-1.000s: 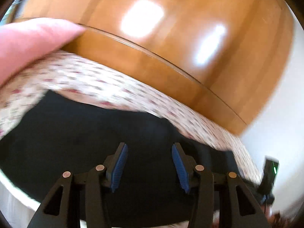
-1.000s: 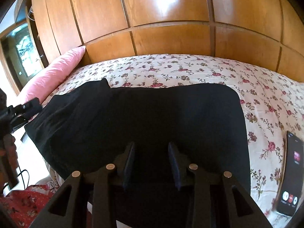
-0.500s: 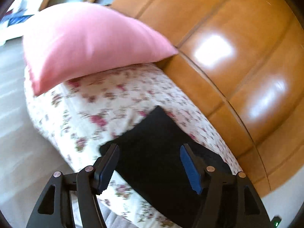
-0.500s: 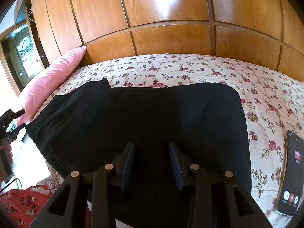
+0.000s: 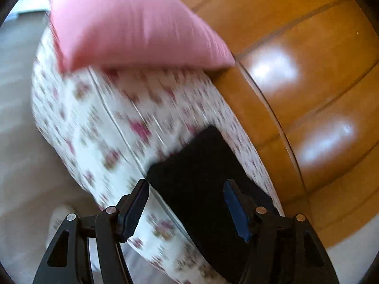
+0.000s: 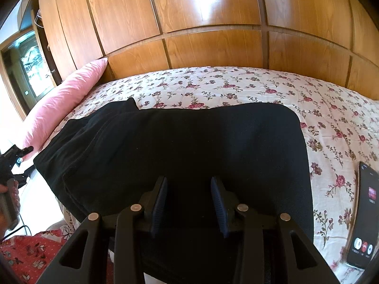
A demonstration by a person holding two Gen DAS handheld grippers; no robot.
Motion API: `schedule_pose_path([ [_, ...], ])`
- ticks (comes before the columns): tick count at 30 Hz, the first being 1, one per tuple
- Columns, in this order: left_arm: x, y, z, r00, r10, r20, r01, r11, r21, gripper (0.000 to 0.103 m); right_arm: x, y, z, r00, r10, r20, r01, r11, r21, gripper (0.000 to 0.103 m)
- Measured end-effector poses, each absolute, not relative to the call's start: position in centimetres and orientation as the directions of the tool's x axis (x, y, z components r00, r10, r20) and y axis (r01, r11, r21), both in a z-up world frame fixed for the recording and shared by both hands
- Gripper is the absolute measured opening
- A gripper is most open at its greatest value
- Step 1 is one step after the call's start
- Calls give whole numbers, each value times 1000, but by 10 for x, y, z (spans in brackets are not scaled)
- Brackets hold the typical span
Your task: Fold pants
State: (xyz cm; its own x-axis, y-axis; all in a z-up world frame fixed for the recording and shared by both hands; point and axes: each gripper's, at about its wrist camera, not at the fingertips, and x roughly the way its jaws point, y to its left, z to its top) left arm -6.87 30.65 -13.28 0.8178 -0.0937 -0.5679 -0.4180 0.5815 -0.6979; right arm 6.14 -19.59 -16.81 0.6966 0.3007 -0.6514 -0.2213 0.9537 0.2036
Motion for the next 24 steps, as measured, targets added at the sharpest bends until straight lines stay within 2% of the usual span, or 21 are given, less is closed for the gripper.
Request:
schedule_pose_path([
  [6, -60, 298, -148, 802, -162, -574, -395, 577, -715, 66, 61, -196, -169, 696, 304, -651, -220, 953, 209, 39],
  [12, -51, 295, -155, 838, -192, -511, -331, 565, -756, 66, 60, -196, -169, 695, 305, -651, -221, 952, 210, 40],
  [13, -48, 296, -155, 844, -200, -498, -322, 554, -768, 62, 60, -196, -169, 695, 305, -651, -220, 952, 211, 40],
  [14, -43, 296, -155, 846, -209, -491, -317, 542, -778, 50, 60, -196, -169, 695, 305, -651, -221, 952, 210, 40],
  [16, -34, 293, -156, 849, -241, -470, -301, 511, -806, 33, 60, -195, -169, 695, 306, -651, -221, 952, 211, 41],
  [18, -29, 289, -153, 861, -248, -445, -270, 519, -811, 28, 60, -195, -169, 695, 305, -651, -221, 952, 211, 41],
  [20, -22, 283, -147, 857, -243, -454, -255, 566, -784, 16, 60, -195, -168, 695, 306, -651, -220, 952, 212, 41],
  [24, -19, 284, -138, 854, -260, -451, -226, 595, -771, 13, 60, -194, -168, 693, 309, -651, -219, 951, 218, 41],
])
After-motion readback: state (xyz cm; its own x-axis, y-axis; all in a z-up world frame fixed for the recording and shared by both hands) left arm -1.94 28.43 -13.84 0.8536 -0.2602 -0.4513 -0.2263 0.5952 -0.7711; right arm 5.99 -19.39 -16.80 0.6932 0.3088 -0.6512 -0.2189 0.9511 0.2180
